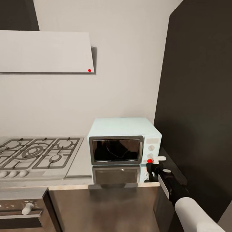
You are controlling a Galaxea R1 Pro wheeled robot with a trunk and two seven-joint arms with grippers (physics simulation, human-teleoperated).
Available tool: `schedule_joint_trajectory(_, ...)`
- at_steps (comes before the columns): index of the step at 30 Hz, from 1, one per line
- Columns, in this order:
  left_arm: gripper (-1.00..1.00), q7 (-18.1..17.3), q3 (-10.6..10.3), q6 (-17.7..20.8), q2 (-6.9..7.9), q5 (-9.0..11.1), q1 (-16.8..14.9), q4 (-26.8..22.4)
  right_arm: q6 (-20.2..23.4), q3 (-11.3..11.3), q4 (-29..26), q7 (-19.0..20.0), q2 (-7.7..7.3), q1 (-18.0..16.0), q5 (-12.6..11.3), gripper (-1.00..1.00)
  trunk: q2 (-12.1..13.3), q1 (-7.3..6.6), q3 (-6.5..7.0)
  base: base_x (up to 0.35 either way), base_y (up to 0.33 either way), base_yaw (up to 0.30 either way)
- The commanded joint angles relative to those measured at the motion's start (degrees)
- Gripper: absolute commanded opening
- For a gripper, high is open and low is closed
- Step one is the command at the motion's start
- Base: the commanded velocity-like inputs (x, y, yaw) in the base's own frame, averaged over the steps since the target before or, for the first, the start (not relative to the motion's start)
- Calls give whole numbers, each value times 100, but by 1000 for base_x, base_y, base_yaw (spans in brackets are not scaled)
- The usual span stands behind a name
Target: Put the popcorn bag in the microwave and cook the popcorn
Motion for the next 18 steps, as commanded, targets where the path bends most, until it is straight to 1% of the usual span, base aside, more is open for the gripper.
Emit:
schedule_joint_trajectory(1, 100, 19, -49, -16, -2, 43, -4, 2, 30, -34, 3, 36, 2, -41, 66, -100, -2, 68, -7, 144, 0, 0)
schedule_joint_trajectory(5, 100, 19, -53, -18, -3, 43, -4, 2, 27, -34, 19, 42, 1, -41, 66, -100, -2, 68, -7, 24, 0, 0)
schedule_joint_trajectory(7, 100, 22, -50, -60, -3, 47, -4, 2, 32, -34, 20, 44, 1, -41, 70, -100, -2, 68, -7, -136, 0, 0)
schedule_joint_trajectory(10, 100, 27, -54, -126, -10, 52, -4, 2, 38, -34, 14, 62, 6, -41, 89, -100, -2, 68, -7, -303, 0, 0)
schedule_joint_trajectory(18, 100, 28, -53, -133, -11, 52, -4, 2, 114, -1, -61, 93, 4, -41, 119, -100, -2, 68, -7, -334, 0, 0)
